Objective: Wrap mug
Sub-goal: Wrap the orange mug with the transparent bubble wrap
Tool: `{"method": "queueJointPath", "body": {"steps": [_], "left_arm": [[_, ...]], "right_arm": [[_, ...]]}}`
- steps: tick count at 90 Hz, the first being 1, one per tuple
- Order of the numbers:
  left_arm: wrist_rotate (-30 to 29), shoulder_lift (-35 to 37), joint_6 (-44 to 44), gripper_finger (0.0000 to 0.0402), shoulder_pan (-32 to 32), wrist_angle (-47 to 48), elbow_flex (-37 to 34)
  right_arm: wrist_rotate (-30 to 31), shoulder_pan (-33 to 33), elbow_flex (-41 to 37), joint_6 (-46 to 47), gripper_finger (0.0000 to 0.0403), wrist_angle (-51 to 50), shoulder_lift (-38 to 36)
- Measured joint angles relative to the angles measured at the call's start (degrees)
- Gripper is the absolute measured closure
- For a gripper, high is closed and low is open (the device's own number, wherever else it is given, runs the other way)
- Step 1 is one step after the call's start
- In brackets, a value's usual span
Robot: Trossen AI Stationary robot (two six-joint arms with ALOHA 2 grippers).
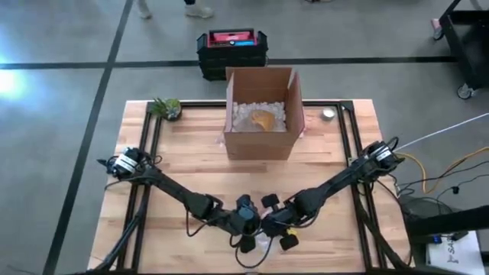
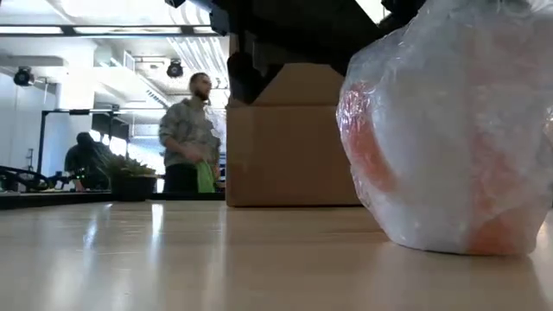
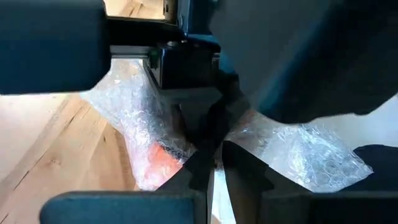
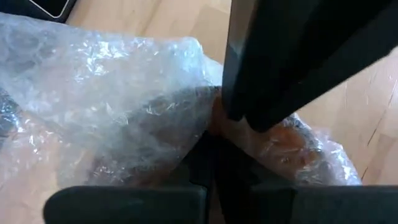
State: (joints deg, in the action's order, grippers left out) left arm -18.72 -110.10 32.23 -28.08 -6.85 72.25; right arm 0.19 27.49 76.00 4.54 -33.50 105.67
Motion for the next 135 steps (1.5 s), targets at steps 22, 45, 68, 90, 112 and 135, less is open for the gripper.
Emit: {"method": "queueJointPath", "body": {"steps": [22,45,68,90,112,135], "left_arm": [[0.0,0.1,-0.1,0.0381,0.0,0.2,0.0],[0.0,0.1,-0.2,0.0381,0.0,0.2,0.0],[0.0,0.1,-0.2,0.0381,0.0,0.2,0.0],[0.0,0.1,-0.2,0.0381,0.0,0.1,0.0],[-0.1,0.1,-0.1,0.0381,0.0,-0.1,0.0],[-0.1,0.1,0.0,0.0381,0.0,-0.1,0.0]], "right_arm": [[0.2,0.0,2.8,-0.2,0.0403,-6.0,-4.8],[11.7,-0.5,2.9,-0.1,0.0403,-13.0,-11.7],[14.4,-1.0,1.5,0.0,0.0403,-11.8,-9.9],[9.3,2.0,-0.2,1.5,0.0403,-7.5,-7.2],[9.0,2.4,-2.1,3.4,0.0403,-4.6,-6.2],[7.5,2.6,-4.3,3.9,0.0403,-0.4,-6.0]]}}
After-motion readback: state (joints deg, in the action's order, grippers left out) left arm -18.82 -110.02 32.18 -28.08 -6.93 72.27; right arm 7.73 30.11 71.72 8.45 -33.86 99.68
